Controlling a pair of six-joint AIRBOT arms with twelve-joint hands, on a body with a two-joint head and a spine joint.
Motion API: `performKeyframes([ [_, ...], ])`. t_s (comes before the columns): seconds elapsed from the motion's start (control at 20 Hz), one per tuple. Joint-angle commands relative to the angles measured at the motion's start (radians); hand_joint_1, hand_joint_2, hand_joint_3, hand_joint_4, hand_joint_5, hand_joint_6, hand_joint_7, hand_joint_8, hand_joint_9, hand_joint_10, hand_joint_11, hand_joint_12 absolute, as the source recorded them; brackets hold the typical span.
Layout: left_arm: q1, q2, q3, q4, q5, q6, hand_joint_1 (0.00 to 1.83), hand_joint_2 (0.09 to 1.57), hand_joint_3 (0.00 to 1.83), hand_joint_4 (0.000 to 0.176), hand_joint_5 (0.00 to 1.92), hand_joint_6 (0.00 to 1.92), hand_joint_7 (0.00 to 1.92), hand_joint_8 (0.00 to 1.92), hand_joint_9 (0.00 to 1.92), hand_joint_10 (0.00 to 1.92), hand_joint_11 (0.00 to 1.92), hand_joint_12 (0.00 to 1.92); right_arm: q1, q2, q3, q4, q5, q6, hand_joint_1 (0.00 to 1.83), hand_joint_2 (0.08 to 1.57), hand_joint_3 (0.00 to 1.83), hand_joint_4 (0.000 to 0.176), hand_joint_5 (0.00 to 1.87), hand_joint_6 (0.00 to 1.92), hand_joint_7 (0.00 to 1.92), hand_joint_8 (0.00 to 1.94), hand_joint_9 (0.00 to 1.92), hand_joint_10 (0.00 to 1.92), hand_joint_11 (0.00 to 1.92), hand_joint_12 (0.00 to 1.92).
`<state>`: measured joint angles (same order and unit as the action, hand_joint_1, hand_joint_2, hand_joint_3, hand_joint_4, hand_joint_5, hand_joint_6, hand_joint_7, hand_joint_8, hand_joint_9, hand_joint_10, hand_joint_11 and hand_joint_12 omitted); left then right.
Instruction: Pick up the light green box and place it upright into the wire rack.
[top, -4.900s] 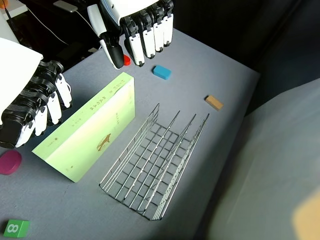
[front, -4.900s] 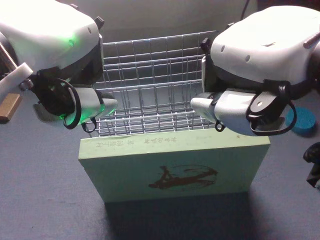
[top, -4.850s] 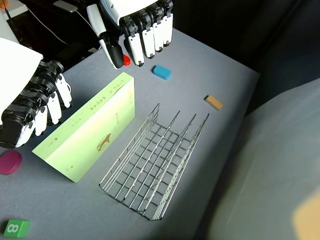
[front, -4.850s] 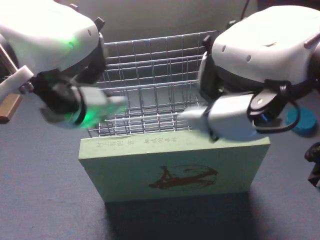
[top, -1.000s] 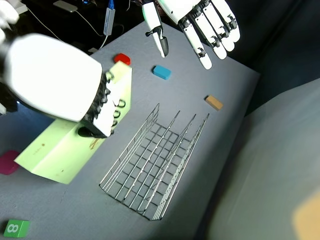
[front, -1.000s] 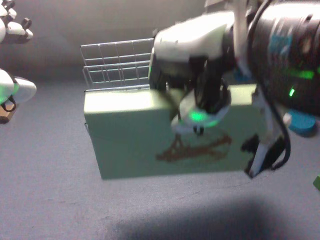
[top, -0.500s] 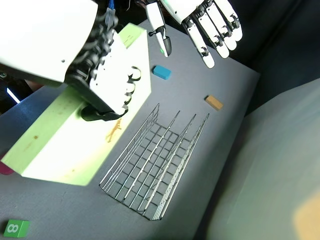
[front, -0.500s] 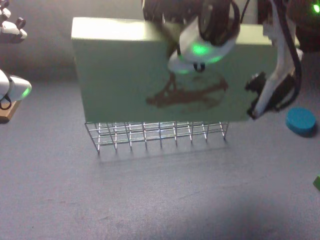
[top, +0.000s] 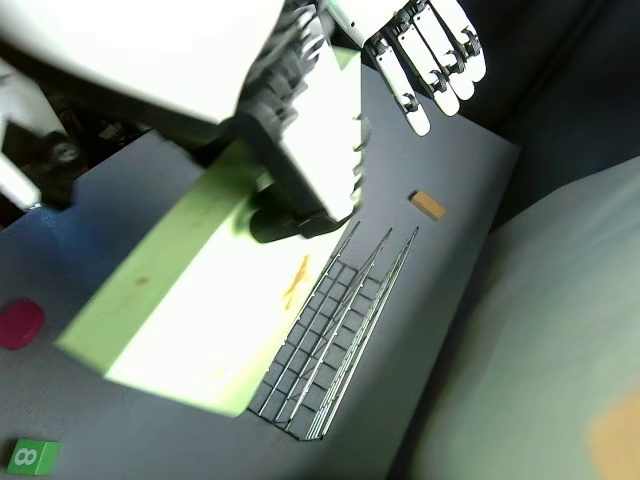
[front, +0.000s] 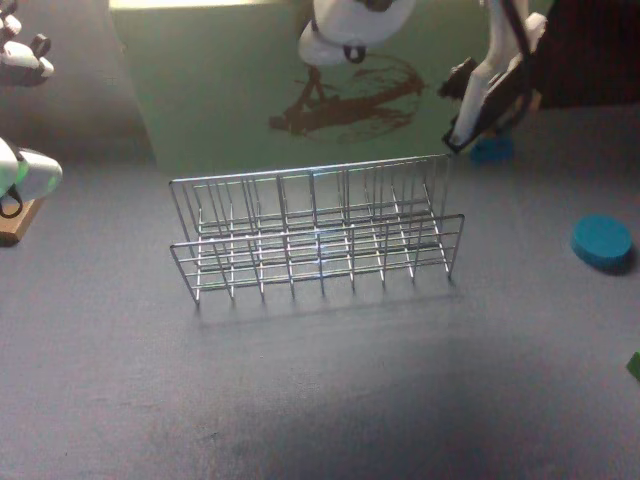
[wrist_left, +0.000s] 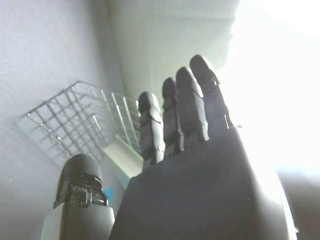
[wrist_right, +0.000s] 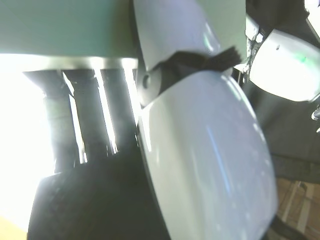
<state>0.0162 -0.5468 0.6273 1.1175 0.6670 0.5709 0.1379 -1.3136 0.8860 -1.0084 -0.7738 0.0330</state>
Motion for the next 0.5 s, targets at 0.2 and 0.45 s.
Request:
performKeyframes([
  [0.2,-0.014,-0.002,0.000,0.072,-0.027,0.003,0.01,1.26,0.00,0.070,0.30,0.00,0.21,0.00,0.19,0.00,0.00,0.60,0.001,-0.029,0.016,-0.073,0.052,0.015,1.36,1.17,0.00,0.000,0.84,1.00,0.91,1.17,0.76,1.52,0.70,1.64],
  [0.45,-0.012,-0.002,-0.005,0.071,-0.027,0.000,0.01,1.26,0.00,0.070,0.30,0.00,0.21,0.00,0.19,0.00,0.00,0.60,-0.017,-0.054,0.020,-0.064,0.043,0.023,1.36,1.17,0.00,0.000,0.87,0.98,0.92,1.17,0.75,1.51,0.71,1.63],
])
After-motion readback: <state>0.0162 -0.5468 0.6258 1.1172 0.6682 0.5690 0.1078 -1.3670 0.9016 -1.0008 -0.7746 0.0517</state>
